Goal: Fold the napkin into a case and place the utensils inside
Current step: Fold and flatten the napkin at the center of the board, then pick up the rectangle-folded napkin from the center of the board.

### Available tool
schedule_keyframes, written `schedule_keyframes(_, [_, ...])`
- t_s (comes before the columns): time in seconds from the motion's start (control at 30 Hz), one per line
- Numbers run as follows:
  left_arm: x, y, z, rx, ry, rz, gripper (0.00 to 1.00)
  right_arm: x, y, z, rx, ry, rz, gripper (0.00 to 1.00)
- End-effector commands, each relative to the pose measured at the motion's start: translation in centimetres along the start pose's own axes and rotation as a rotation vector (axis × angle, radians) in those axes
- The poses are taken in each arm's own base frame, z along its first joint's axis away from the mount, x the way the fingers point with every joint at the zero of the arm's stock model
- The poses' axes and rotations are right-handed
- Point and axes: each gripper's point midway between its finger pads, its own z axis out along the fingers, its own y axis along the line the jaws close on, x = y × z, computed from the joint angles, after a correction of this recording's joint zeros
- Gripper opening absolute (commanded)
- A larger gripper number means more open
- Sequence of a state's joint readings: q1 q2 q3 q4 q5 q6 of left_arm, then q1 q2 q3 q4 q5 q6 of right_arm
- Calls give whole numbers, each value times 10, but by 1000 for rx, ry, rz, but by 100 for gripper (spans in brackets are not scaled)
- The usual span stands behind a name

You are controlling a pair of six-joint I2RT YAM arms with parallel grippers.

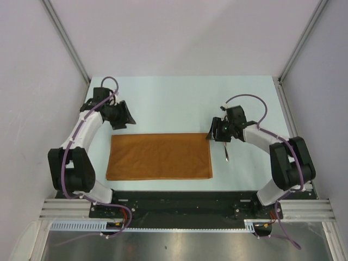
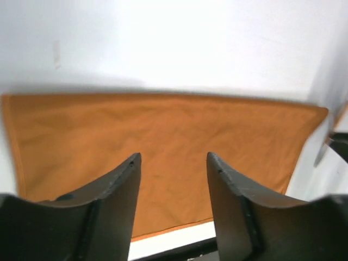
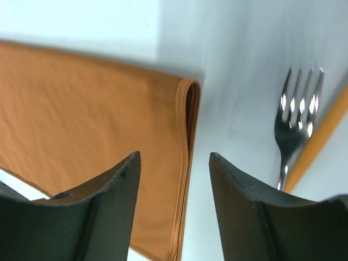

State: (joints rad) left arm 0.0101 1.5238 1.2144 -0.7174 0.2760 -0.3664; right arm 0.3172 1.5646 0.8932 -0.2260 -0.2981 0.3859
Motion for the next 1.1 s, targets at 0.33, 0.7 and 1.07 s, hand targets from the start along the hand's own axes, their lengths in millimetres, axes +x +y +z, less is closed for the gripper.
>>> schedule_keyframes(0.33, [69,-106,31,344,139,175,28,-30,-20,23,98,-10,-58,57])
schedule_keyframes(0.7, [19,-21,43,236,44,-218,0,-41,76,5,-257,-49,-31,39])
schedule_keyframes(1.07, [1,59,52,100,21,-413,0,-28,40,41,-306,16,58,0])
